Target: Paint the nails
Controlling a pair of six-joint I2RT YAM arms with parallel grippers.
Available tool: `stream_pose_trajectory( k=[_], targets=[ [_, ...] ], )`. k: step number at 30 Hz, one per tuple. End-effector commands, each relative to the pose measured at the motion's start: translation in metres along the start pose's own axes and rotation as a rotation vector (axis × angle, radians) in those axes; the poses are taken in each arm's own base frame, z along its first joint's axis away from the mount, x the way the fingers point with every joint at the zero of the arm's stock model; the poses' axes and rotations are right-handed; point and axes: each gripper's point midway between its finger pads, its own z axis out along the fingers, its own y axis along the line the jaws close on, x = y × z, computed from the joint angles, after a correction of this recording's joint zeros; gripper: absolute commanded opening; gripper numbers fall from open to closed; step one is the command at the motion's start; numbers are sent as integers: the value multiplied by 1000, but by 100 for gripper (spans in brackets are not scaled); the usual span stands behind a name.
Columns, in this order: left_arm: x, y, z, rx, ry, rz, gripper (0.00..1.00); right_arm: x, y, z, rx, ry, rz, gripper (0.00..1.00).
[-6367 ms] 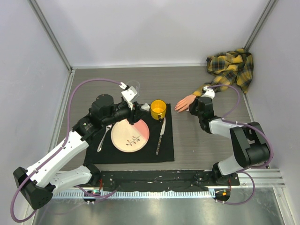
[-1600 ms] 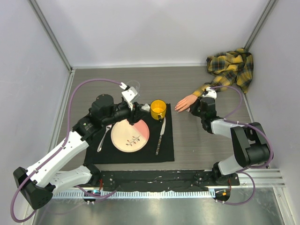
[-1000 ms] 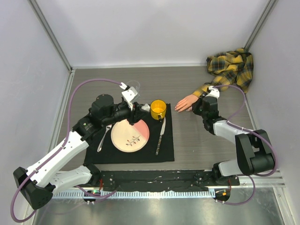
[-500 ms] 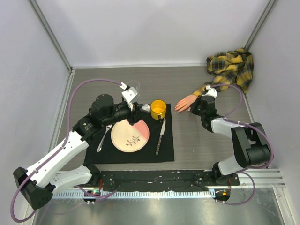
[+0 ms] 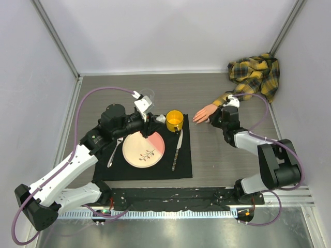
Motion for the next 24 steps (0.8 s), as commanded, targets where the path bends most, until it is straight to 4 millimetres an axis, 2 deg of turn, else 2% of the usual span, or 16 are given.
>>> stream_pose_trajectory(
  k=[1,3,9,17,24],
  targets=[
    [-20,-4,-2,20,-73,42,0,-28,-1,-16,27,-94,6,1],
    [-21,-5,-1,26,-74,43,0,-24,-5,-10,42,-71,-9,1],
    [-21,-3,-2,14,-75,46,0,-32,-1,1,38,-86,-8,1],
    [-21,-4,-2,20,-76,47,0,-21,1,12,21,-53,-12,1],
    [-20,-4,-1,20,-73,45,0,-12,9,10,-32,-26,7,1]
  ],
)
